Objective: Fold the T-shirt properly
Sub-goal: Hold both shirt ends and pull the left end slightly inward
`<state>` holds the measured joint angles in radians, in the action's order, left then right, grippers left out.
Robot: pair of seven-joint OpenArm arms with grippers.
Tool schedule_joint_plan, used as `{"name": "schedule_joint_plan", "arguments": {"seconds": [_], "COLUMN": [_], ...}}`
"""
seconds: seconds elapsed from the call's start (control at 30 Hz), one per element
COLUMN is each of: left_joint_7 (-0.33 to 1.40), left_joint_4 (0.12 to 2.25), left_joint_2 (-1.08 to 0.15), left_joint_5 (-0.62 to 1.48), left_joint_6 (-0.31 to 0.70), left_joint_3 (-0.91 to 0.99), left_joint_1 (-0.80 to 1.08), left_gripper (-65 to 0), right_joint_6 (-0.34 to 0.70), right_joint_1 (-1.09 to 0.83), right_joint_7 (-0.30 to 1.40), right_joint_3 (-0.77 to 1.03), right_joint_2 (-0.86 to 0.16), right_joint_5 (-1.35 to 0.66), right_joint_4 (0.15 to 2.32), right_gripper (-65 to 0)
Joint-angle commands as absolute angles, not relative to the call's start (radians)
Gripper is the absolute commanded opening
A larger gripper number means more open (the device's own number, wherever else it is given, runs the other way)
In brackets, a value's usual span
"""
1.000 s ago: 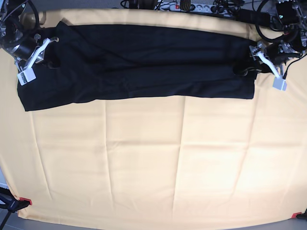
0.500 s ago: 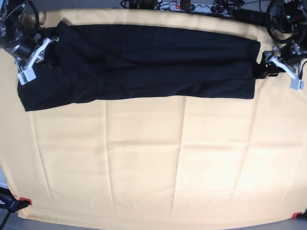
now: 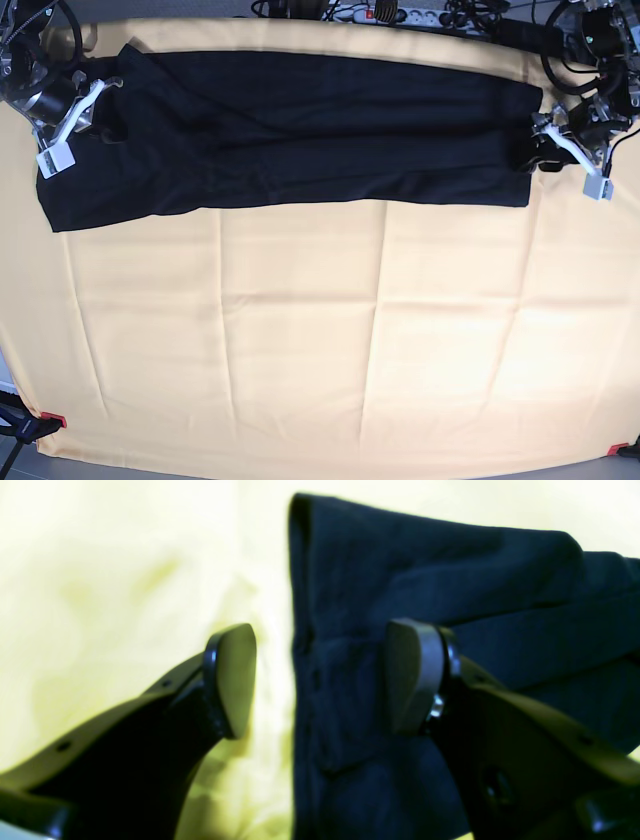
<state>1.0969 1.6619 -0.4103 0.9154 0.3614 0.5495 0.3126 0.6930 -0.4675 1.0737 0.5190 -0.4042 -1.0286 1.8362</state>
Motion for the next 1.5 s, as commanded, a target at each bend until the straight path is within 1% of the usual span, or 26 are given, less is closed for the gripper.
{"name": "schedule_joint_plan", "arguments": {"seconds": [0.0,0.13,0.33,0.47,0.67,0.8,0.83,0.87,0.93,0.97,1.07,1.27,1.47], "left_joint_7": [1.154,1.169,1.232,1.235,1.23,1.227,1.227,1.227,1.216,1.202,1.179,1.183,1.189], "left_joint_4": [1.661,1.661,1.661,1.661,1.661,1.661,1.661,1.661,1.661,1.661,1.661,1.661,1.663], "left_joint_2": [-0.412,-0.408,-0.402,-0.402,-0.402,-0.402,-0.402,-0.402,-0.402,-0.402,-0.402,-0.402,-0.402], "left_joint_5": [0.894,0.899,0.968,1.007,1.077,1.082,1.081,1.079,1.053,1.039,1.002,0.996,1.023], "left_joint_6": [0.342,0.343,0.366,0.371,0.419,0.419,0.419,0.419,0.418,0.416,0.395,0.395,0.398], "left_joint_3": [0.524,0.475,0.47,0.47,0.47,0.47,0.47,0.47,0.47,0.47,0.47,0.486,0.607], "left_joint_1": [0.321,0.321,0.321,0.321,0.321,0.321,0.321,0.321,0.318,0.318,0.318,0.298,0.247], "left_gripper": [-23.2,-23.2,-23.2,-23.2,-23.2,-23.5,-24.6,-27.5,-36.2,-41.7,-64.3,-65.0,-65.0], "right_joint_6": [0.698,0.698,0.698,0.698,0.698,0.698,0.698,0.698,0.698,0.698,0.698,0.698,0.698], "right_joint_1": [-0.465,-0.465,-0.465,-0.465,-0.465,-0.465,-0.465,-0.465,-0.465,-0.465,-0.465,-0.465,-0.465], "right_joint_7": [1.059,1.059,1.063,1.063,1.063,1.063,1.063,1.063,1.064,1.066,1.074,1.075,1.074], "right_joint_3": [0.527,0.527,0.527,0.527,0.527,0.527,0.527,0.527,0.527,0.527,0.527,0.527,0.527], "right_joint_2": [-0.421,-0.421,-0.422,-0.421,-0.422,-0.421,-0.422,-0.421,-0.421,-0.421,-0.422,-0.422,-0.422], "right_joint_5": [-1.047,-1.047,-1.047,-1.047,-1.047,-1.047,-1.047,-1.047,-1.047,-1.047,-1.047,-1.047,-1.048], "right_joint_4": [1.85,1.85,1.85,1.85,1.85,1.85,1.85,1.85,1.85,1.85,1.85,1.85,1.85], "right_gripper": [-65.0,-65.0,-65.0,-65.0,-65.0,-65.0,-65.0,-65.0,-65.0,-65.0,-65.0,-65.0,-65.0]}}
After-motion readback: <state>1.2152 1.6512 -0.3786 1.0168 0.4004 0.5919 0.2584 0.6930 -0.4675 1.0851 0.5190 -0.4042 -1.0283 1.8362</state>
